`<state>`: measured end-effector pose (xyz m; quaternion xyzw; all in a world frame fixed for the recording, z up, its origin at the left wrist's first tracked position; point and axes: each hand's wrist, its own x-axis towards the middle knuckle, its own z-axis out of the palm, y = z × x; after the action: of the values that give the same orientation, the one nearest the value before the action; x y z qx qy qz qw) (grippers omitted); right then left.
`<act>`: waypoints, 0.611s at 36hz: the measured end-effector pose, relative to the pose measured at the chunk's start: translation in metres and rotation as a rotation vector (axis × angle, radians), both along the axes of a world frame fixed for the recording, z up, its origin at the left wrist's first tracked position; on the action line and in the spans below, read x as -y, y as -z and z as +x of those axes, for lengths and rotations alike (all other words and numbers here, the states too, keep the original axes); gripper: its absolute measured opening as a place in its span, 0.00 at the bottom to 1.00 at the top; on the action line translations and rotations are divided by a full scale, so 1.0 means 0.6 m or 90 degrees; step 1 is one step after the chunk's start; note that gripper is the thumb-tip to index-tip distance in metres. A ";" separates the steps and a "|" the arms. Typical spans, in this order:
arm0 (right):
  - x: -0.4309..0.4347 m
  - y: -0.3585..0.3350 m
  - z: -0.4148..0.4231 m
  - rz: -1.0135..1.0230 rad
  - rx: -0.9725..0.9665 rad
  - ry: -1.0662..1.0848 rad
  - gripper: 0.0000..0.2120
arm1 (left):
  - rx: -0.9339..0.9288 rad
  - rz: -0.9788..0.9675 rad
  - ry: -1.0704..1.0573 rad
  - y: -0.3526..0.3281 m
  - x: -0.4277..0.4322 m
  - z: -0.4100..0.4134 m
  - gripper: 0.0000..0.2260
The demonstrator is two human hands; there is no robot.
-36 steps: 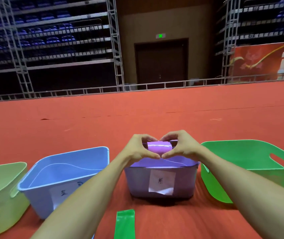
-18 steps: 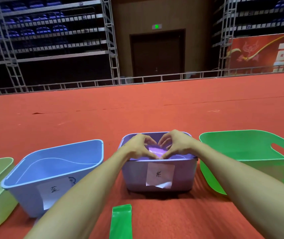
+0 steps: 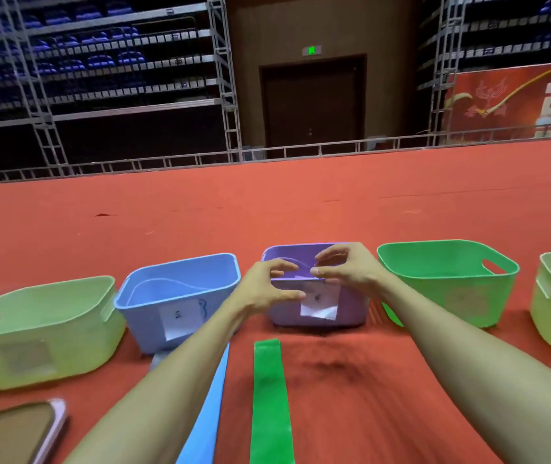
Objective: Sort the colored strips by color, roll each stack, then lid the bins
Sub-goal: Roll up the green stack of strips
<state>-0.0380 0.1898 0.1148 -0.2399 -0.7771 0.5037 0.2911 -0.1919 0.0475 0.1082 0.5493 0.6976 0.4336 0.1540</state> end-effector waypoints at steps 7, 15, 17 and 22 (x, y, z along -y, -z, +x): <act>0.110 0.079 0.008 -0.087 0.045 0.006 0.14 | 0.103 -0.062 -0.031 0.127 0.144 0.047 0.22; 0.153 0.178 -0.048 0.012 0.179 0.046 0.15 | 0.147 -0.131 -0.052 0.234 0.213 0.055 0.22; 0.153 0.195 -0.064 0.070 0.218 0.060 0.17 | 0.156 -0.122 -0.052 0.246 0.216 0.056 0.23; 0.150 0.210 -0.104 0.162 0.286 0.063 0.23 | 0.125 -0.098 -0.027 0.260 0.213 0.051 0.23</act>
<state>-0.1002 0.0997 -0.0111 -0.3448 -0.8668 0.3211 0.1630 -0.1613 -0.0803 -0.0481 0.4757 0.7220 0.4335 0.2542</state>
